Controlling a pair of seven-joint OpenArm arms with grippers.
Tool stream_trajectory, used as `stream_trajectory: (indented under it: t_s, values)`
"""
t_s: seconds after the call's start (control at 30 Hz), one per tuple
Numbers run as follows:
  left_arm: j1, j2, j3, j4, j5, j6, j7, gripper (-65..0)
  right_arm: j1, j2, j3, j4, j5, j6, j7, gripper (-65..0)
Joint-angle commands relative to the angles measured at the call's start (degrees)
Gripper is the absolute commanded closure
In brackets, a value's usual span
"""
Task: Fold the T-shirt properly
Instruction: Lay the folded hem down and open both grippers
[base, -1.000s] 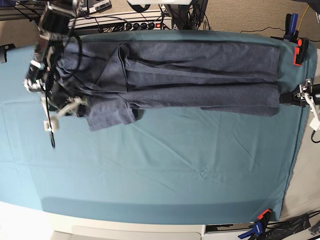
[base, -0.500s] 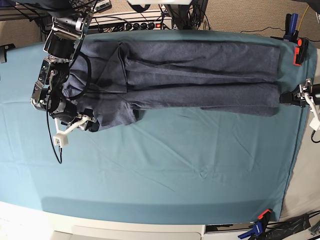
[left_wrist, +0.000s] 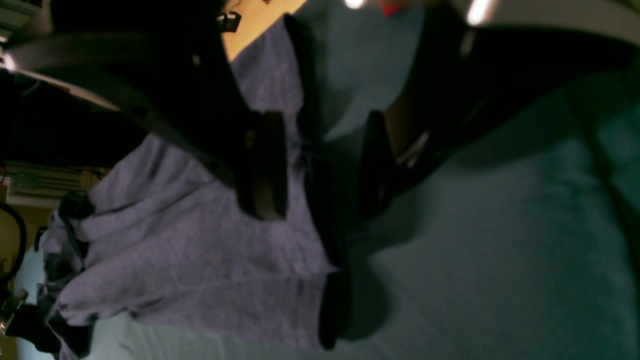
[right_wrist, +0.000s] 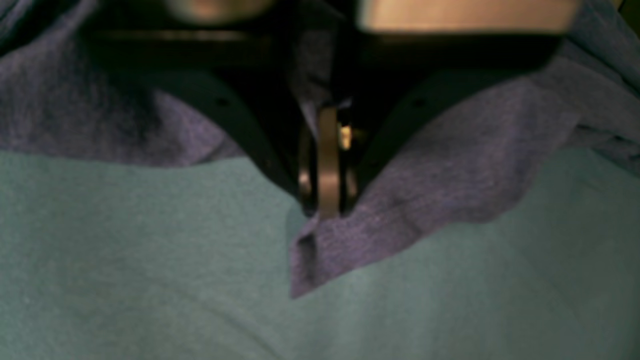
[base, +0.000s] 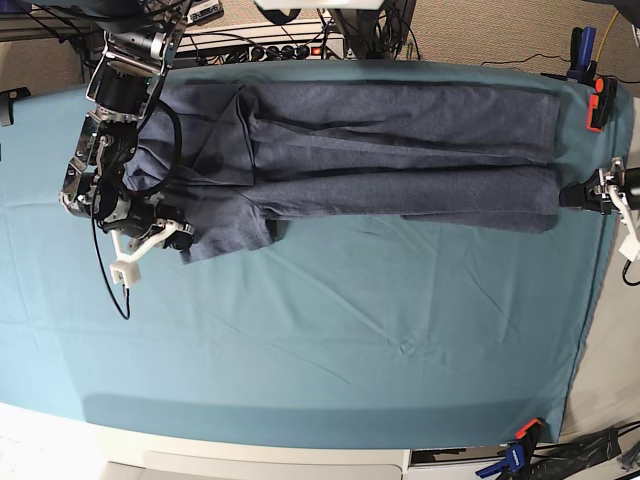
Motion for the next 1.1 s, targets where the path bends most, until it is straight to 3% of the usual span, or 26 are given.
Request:
stream_trajectory:
  t_s: [0.0, 0.13, 0.23, 0.63, 1.07]
  values:
    - [-1.0, -1.9, -0.4, 0.7, -1.2, -0.3, -0.6, -26.2, 0.6, 0.6, 0.0, 0.8, 1.3, 1.6, -2.4, 0.0]
    - [-1.0, -1.9, -0.4, 0.7, -1.2, -0.3, -0.6, -26.2, 0.0, 0.6, 0.0, 2.4, 10.3, 6.8, -7.5, 0.0]
    - [-1.0, -1.9, -0.4, 0.7, -1.2, -0.3, -0.6, -26.1, -2.0, 0.6, -0.1, 5.9, 13.5, 8.1, -8.3, 0.0]
    - [-0.9, -1.9, -0.4, 0.7, -1.2, -0.3, -0.6, -26.0, -19.6, 0.6, 0.0, 32.6, 13.9, 9.8, -7.9, 0.0]
    - [-1.0, -1.9, -0.4, 0.7, -1.2, -0.3, -1.0, -26.0, -35.9, 0.7, 0.0, 46.0, 14.1, 11.1, -7.5, 0.0]
